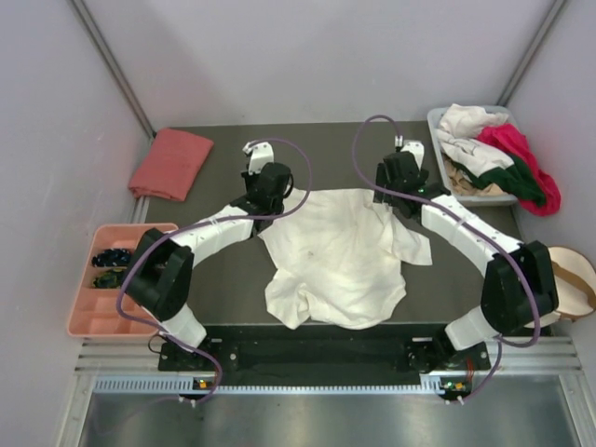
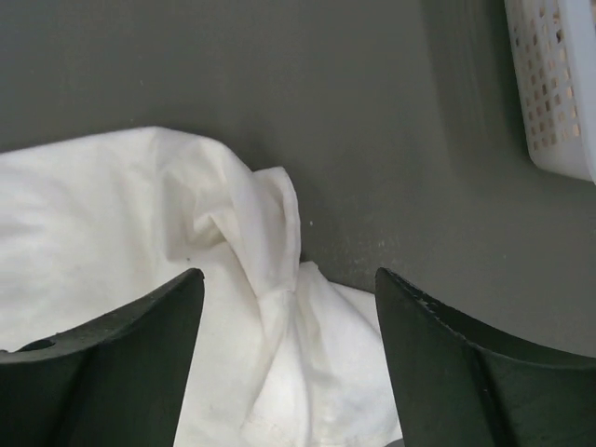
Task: Fold and stack the t-shirts
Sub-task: Flatten out the tshirt
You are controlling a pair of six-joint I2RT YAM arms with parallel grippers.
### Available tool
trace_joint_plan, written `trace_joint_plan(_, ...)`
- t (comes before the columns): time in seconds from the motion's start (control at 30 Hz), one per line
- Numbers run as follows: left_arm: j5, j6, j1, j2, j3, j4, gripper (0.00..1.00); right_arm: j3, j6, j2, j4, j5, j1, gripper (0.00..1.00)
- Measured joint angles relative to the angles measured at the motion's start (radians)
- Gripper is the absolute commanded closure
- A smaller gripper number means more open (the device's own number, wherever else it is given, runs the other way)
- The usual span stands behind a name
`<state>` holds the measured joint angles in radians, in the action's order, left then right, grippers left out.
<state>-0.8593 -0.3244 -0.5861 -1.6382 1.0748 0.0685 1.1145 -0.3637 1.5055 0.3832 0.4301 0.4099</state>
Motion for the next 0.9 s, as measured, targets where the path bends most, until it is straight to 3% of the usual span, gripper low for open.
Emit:
trace_joint_plan(0.2,-0.011,0.013,0.041,-0.015,0.04,0.065,1.0,-0.075,0.0,-0.159,-0.037,-0.047,0.013,0.25)
trace_joint_plan(0.5,0.015,-0.006,0.076,-0.015,0.04,0.066,1.0,-0.309,-0.13,-0.525,0.081,-0.132,0.054,0.25)
trace_joint_plan(0.7,0.043,-0.038,0.075,-0.015,0.039,0.055,1.0,-0.481,-0.192,-0.468,0.092,-0.115,0.054,0.25)
trace_joint_plan(0.9,0.056,-0.06,0.075,-0.013,0.014,0.048,1.0,-0.506,-0.226,-0.259,-0.035,-0.125,0.054,0.25)
